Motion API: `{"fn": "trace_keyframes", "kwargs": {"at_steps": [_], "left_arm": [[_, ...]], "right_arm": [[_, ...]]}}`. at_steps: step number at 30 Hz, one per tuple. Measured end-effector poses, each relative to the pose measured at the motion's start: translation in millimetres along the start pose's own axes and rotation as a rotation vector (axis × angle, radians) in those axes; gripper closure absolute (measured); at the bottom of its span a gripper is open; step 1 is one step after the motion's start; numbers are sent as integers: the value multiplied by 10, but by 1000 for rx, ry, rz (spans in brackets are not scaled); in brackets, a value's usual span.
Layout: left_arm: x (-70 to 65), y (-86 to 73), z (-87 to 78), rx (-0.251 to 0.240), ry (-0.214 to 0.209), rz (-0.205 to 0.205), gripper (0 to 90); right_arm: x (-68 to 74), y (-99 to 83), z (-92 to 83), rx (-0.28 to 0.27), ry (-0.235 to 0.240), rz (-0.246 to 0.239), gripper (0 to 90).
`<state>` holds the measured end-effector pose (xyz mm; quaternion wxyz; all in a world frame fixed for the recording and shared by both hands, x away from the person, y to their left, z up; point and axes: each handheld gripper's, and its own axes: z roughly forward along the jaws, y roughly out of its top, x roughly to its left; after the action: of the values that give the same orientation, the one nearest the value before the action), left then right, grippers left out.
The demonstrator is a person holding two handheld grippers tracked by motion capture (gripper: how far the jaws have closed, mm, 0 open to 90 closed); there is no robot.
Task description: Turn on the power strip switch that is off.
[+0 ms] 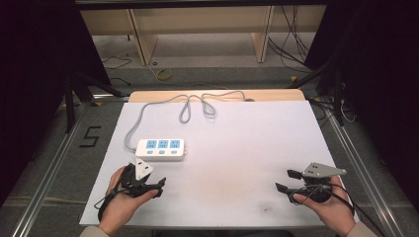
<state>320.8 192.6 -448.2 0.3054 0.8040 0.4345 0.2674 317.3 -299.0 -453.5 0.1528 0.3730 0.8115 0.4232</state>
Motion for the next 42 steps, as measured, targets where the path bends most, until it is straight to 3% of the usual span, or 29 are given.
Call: {"fn": "trace_keyframes", "kwargs": {"at_steps": [7,12,13,14,17,42], "left_arm": [[18,1,0,19,30,-1,308],[74,36,-27,19,36,-43,674],[83,48,-33,22,38,-37,674],[84,59,-34,19,42,-37,784],[101,97,-38,6,53,-28,895],[319,276,169,44,90,-81,900]], "right_arm": [[7,5,-7,1,-3,-3,330],[19,7,3,5,3,-10,329],[19,7,3,5,3,-10,329],[25,7,5,6,7,-10,330],[19,5,13,5,9,-10,330],[23,7,19,9,6,-5,330]]}}
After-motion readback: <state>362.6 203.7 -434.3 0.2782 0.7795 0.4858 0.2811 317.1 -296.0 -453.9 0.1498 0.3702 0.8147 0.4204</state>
